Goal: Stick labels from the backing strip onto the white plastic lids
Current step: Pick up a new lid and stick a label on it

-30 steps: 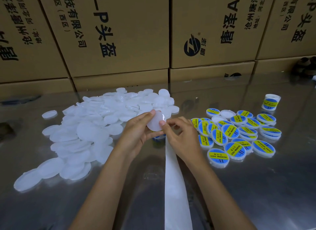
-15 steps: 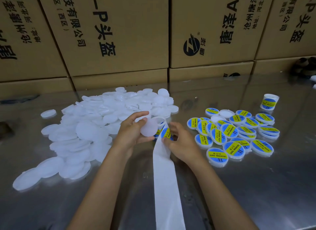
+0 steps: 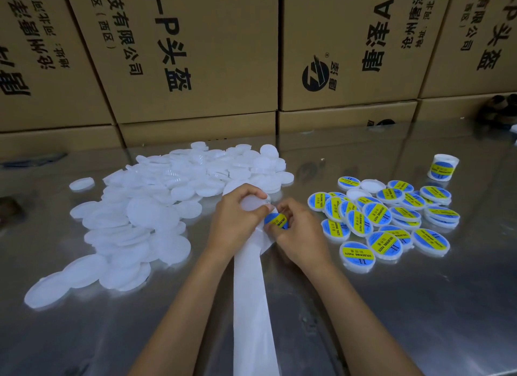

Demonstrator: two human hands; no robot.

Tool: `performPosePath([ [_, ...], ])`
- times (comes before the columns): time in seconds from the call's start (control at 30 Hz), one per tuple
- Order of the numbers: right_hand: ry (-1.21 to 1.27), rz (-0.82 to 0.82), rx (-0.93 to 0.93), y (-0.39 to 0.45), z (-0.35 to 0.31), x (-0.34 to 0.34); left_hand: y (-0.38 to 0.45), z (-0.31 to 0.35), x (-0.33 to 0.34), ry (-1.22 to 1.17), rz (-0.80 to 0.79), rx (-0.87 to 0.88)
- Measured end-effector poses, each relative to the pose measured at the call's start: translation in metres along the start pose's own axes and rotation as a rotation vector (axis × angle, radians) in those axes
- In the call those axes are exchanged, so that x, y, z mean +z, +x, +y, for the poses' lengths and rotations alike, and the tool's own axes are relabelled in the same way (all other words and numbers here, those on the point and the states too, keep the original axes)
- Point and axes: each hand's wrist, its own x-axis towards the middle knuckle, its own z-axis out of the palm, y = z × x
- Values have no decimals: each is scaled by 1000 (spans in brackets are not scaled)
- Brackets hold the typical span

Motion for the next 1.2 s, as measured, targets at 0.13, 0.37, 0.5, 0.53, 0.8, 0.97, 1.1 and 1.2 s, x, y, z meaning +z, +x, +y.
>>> performPosePath([
  [0.13,-21,5,44,-2,-3,-1,-1,-3,2,56,31,5],
  [0.37,107,-33,50,1,-10,-5,-2,-1,4,136,57,19],
  [0.5,314,-166,177,2,-17,-16,-1,-2,1,104,50,2],
  [0.53,335,-201,193,2,-18,-18,0,-3,1,95,46,4],
  [0.8,643,-348,297,0,-29,-33,1,-4,-2,-17,9,-29],
  [0.97,924,-251,289,4,-30,-37,2,10,-12,-425,93,-227],
  [1.1,955,-139,282,5,-35,-31,4,22,-17,-664,73,-376],
  [1.2,892,-40,236,4,-41,-27,-1,27,-15,-742,-90,-372],
])
